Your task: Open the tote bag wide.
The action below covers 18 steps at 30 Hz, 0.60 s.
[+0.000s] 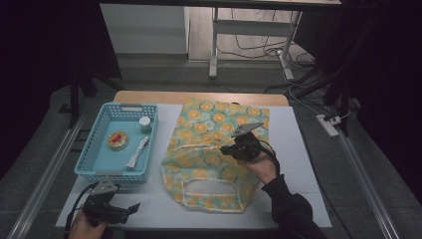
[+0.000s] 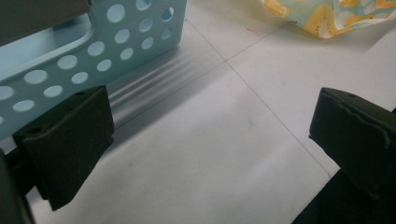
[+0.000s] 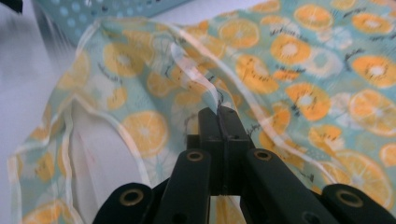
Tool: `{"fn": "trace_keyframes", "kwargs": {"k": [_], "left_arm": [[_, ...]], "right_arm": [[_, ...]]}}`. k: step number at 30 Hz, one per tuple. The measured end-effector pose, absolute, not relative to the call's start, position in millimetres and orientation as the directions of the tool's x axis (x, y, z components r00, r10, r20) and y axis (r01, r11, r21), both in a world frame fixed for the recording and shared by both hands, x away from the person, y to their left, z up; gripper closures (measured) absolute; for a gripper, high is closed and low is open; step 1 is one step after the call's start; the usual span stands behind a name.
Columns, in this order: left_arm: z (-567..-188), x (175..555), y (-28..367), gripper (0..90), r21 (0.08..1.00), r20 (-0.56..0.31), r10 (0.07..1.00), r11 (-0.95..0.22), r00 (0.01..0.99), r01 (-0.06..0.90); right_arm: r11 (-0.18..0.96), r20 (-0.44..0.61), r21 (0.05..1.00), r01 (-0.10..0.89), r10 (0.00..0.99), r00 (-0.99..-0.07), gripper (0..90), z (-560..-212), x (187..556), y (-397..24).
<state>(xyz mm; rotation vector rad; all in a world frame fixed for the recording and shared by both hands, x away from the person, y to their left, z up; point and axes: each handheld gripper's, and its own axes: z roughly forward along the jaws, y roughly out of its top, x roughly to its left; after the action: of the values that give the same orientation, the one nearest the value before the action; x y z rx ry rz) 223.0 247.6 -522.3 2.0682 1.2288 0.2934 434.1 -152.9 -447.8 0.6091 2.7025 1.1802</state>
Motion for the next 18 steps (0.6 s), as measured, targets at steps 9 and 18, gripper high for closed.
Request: {"fn": "trace_keyframes", "kwargs": {"k": [9,18], "left_arm": [[-522,223,248,0.3,0.67,-0.152,0.838,-0.302,0.523,0.679],[-523,223,248,0.3,0.668,-0.15,0.841,-0.301,0.52,0.68]], "right_arm": [[0.56,0.055,0.771,0.303,0.416,-0.908,90.0,-427,443,-146],[0.528,0.055,0.794,0.301,0.431,-0.901,90.0,-411,450,-144]]}}
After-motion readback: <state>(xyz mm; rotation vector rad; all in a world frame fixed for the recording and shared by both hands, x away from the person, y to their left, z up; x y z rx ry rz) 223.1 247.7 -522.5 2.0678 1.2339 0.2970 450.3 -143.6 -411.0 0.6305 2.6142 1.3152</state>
